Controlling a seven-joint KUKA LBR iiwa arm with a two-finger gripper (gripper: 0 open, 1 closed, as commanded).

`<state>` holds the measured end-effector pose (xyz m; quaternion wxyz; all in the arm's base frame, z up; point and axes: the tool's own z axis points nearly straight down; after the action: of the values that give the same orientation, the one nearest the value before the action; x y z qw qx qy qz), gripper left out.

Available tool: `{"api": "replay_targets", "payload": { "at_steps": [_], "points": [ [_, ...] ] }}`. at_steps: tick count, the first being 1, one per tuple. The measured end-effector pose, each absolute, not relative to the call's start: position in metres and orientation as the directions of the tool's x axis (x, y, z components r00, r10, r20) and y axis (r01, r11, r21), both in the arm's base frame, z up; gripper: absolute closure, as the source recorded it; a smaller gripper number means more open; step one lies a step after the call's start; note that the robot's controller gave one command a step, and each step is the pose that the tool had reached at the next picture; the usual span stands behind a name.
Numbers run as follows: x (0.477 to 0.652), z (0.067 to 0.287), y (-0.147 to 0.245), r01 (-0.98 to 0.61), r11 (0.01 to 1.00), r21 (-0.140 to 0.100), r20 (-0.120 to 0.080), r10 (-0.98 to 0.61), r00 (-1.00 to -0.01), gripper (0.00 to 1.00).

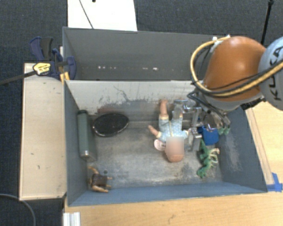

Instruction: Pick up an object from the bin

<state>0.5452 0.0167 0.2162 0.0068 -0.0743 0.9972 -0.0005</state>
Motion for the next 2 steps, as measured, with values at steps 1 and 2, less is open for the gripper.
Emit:
{"api": "replay_targets", "payload": {
  "at_steps": [1, 2],
  "points": [
    [0.499, 0.161, -0.028, -0.220, 0.975, 0.001, -0.005, -0.220, -0.975, 0.00],
    [0.502, 0.119, -0.063, -0.219, 0.976, -0.002, 0.001, -0.219, -0.976, 0.00]
  ]
}}
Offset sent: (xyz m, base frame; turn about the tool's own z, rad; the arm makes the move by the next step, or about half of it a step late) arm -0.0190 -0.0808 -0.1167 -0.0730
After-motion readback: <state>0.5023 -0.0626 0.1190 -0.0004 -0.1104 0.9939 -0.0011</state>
